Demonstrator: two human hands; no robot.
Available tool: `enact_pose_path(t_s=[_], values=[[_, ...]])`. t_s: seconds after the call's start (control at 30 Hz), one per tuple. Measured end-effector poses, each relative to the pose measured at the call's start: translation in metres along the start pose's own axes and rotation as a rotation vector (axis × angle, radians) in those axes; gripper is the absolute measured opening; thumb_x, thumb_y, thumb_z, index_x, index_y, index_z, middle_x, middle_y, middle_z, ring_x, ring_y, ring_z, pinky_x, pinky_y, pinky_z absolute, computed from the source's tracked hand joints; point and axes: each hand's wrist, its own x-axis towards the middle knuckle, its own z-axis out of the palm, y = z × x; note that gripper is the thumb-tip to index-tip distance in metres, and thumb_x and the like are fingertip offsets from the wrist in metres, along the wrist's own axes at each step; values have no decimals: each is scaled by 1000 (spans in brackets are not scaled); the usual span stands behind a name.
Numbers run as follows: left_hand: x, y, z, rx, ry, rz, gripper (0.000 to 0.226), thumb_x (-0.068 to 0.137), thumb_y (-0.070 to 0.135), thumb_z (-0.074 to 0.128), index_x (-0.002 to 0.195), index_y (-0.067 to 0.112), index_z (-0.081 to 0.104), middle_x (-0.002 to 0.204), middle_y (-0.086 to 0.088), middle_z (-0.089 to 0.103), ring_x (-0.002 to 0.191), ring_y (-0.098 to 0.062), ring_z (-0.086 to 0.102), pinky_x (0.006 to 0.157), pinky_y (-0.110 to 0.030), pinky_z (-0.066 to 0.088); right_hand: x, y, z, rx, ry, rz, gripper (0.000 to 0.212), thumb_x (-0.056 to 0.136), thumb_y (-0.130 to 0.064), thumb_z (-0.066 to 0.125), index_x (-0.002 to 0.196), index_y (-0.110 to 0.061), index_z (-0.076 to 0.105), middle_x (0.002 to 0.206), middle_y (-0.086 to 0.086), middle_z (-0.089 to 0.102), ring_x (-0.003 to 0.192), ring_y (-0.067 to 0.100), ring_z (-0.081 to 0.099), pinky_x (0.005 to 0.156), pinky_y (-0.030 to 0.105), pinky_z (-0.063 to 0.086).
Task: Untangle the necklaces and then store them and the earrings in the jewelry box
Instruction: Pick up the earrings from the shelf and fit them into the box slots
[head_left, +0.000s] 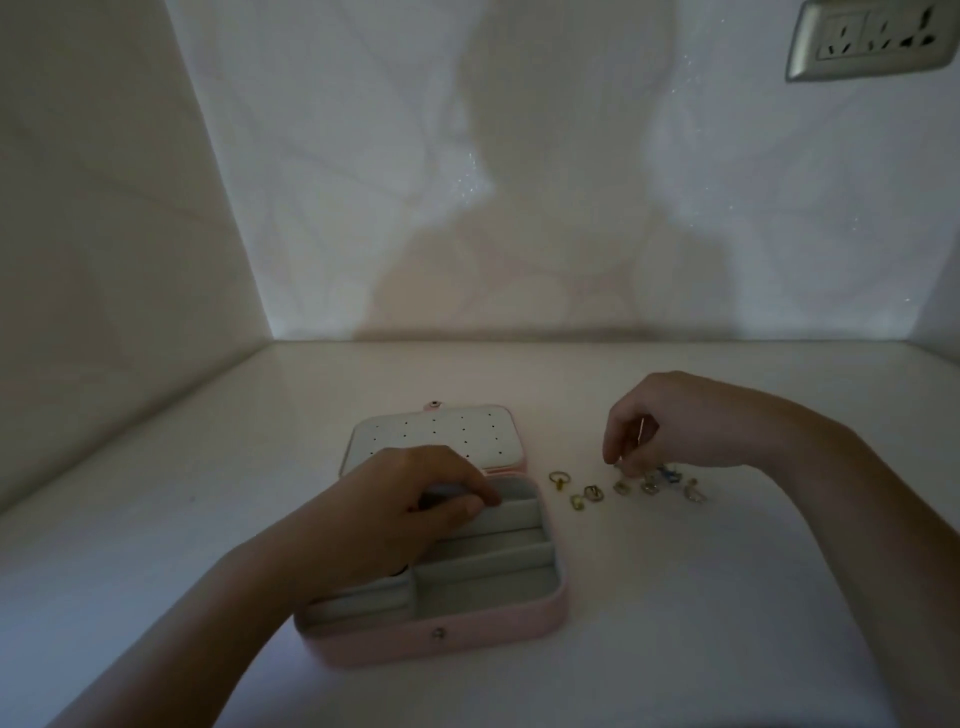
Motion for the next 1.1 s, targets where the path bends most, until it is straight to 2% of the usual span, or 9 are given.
enact_pose_path(t_s=[0.07, 0.2, 0.33, 0.47, 0.53, 0.63, 0.83, 0.97, 1.1], values=[[0, 0, 0, -6, -5, -5, 18, 93, 34, 54, 95, 49, 64, 107, 25, 61, 98, 4, 57, 87, -17, 47, -1, 0, 0, 0, -38, 8, 12, 76, -24, 80, 81, -33, 73, 80, -15, 69, 71, 0, 65, 71, 23, 52], [-1, 2, 0, -15, -8, -13, 18, 93, 34, 54, 92, 51, 61, 106, 26, 60, 89, 8, 56, 73, -10, 43, 0, -1, 4, -14, -57, 11, 12, 72, -27, 83, 79, -31, 74, 75, -14, 71, 71, 2, 66, 75, 29, 56], [0, 3, 0, -1, -15, -17, 19, 93, 34, 55, 92, 53, 61, 110, 26, 59, 99, 7, 54, 80, -7, 39, 1, -2, 6, -7, -55, -1, 14, 74, -18, 81, 72, -32, 75, 68, -16, 70, 66, 0, 66, 72, 29, 58], [0, 1, 0, -7, -36, -30, 18, 92, 36, 55, 92, 52, 61, 109, 27, 60, 99, 4, 57, 86, -15, 45, 2, -2, 6, 24, -30, 5, 8, 76, -19, 79, 77, -26, 77, 69, -11, 72, 63, 2, 66, 66, 24, 55], [0, 0, 0, -21, -41, -39, 16, 91, 38, 54, 93, 52, 63, 109, 26, 62, 98, 0, 60, 87, -22, 50, 1, -3, 4, 143, -10, -9, 5, 78, -17, 77, 79, -21, 78, 70, -5, 74, 63, 5, 67, 63, 21, 53], [0, 1, -1, -55, -38, -52, 16, 91, 37, 55, 94, 49, 66, 106, 24, 65, 95, -5, 63, 86, -28, 53, -4, -10, -1, 505, 15, -73, 6, 76, -15, 77, 81, -11, 77, 74, 4, 74, 66, 10, 69, 63, 18, 52], [1, 11, -1, -224, 112, -32, 16, 88, 26, 64, 92, 41, 69, 93, 26, 68, 92, 10, 61, 79, -7, 46, -7, -30, 3, 1179, -167, -135, 10, 61, -16, 71, 65, -9, 76, 65, 9, 69, 52, 10, 65, 50, 15, 53], [2, 20, 0, -558, 217, -42, 14, 78, 17, 71, 92, 21, 73, 89, 8, 75, 86, -6, 70, 77, -14, 53, -2, -43, 15, 1311, -273, -143, 10, 59, -18, 69, 63, -10, 75, 63, 7, 68, 50, 8, 63, 49, 14, 52], [1, 20, -1, -779, 218, -39, 35, 71, 25, 68, 99, 4, 71, 92, -9, 75, 90, -20, 71, 79, -23, 56, 1, -51, 24, 1234, -282, -245, 10, 68, -18, 67, 69, -12, 76, 68, 5, 68, 56, 8, 63, 54, 15, 52]])
